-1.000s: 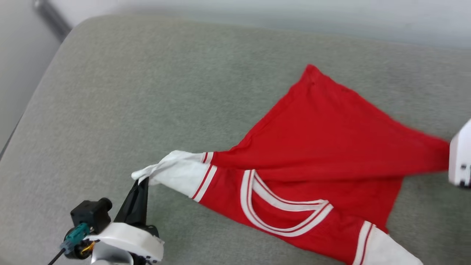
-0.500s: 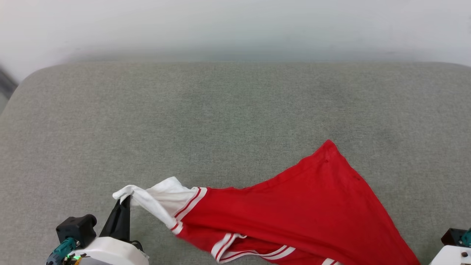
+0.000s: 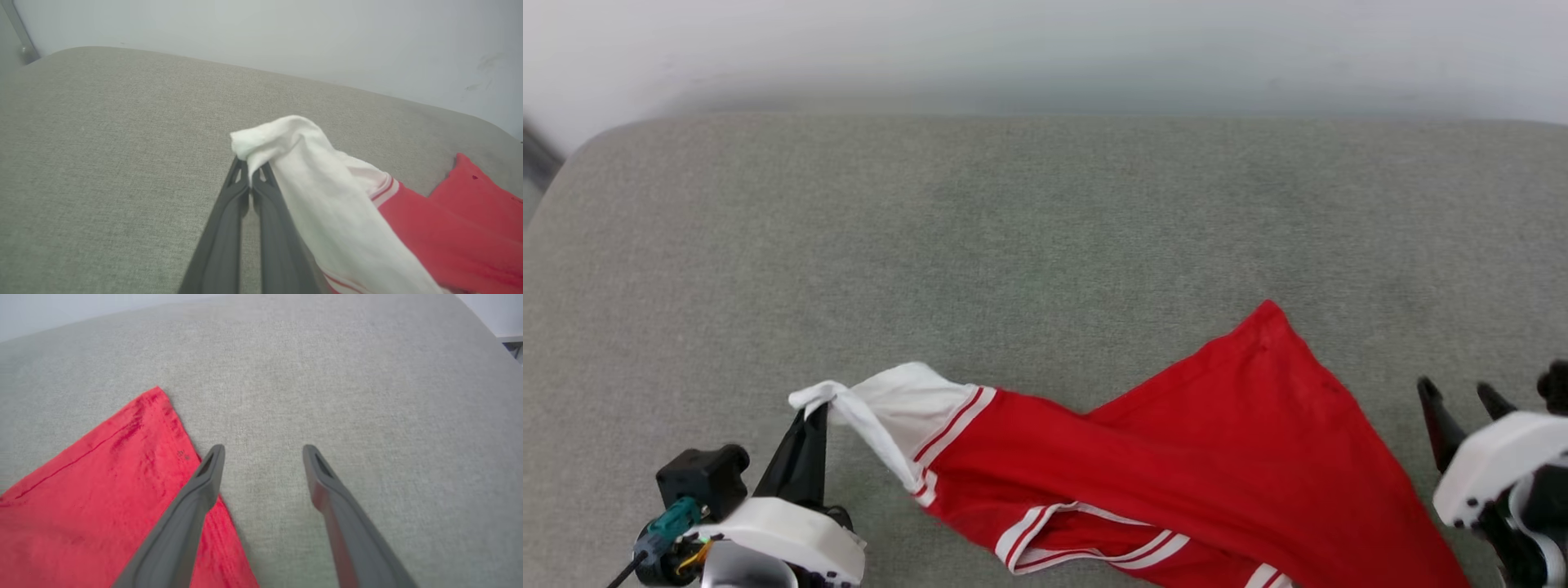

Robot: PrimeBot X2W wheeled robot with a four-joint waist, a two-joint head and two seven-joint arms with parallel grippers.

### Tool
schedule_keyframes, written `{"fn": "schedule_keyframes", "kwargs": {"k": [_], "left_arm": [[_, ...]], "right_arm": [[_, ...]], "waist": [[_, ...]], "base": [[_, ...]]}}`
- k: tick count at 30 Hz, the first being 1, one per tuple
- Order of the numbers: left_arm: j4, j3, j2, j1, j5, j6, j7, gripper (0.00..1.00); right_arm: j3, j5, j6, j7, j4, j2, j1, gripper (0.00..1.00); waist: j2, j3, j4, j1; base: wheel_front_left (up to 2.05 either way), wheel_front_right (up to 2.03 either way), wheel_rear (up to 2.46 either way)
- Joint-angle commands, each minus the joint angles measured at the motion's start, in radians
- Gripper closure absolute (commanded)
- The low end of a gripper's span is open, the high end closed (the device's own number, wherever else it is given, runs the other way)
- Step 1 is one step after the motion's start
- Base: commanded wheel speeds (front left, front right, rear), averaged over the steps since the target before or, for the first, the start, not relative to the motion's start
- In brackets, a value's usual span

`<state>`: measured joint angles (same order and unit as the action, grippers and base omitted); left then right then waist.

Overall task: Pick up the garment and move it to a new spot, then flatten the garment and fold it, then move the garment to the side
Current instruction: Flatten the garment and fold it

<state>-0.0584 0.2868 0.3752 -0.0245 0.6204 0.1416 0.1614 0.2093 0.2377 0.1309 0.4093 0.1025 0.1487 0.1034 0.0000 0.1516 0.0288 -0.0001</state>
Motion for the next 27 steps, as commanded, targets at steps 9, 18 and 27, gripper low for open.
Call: {"fn": "schedule_keyframes", "kwargs": {"k": [9,18,27], "left_arm": [[0.006,0.033,-0.017,-0.098,-0.016,-0.029,0.007,1.0],[-0.006,0.061,-0.039,-0.164,-0.021,-0.062,0.029,1.0],[-0.049,0.074,-0.063,-0.192,-0.01,-0.085,0.052,1.0]], "right_arm": [[-0.182,0.063,0.0,0.12,0.193,0.056,0.251,0.0],[-0.274,0.056,0.0,0.442,0.265,0.083,0.405,0.0],[-0.288,0.03,0.0,0.621,0.386,0.039,0.38,1.0]], "waist": [[0.0,0.079,0.07,0.0001],[0.0,0.158,0.129,0.0001],[0.0,0.188,0.152,0.0001]], "base": [[0.0,0.0,0.0],[0.0,0.0,0.0],[0.0,0.0,0.0]]}}
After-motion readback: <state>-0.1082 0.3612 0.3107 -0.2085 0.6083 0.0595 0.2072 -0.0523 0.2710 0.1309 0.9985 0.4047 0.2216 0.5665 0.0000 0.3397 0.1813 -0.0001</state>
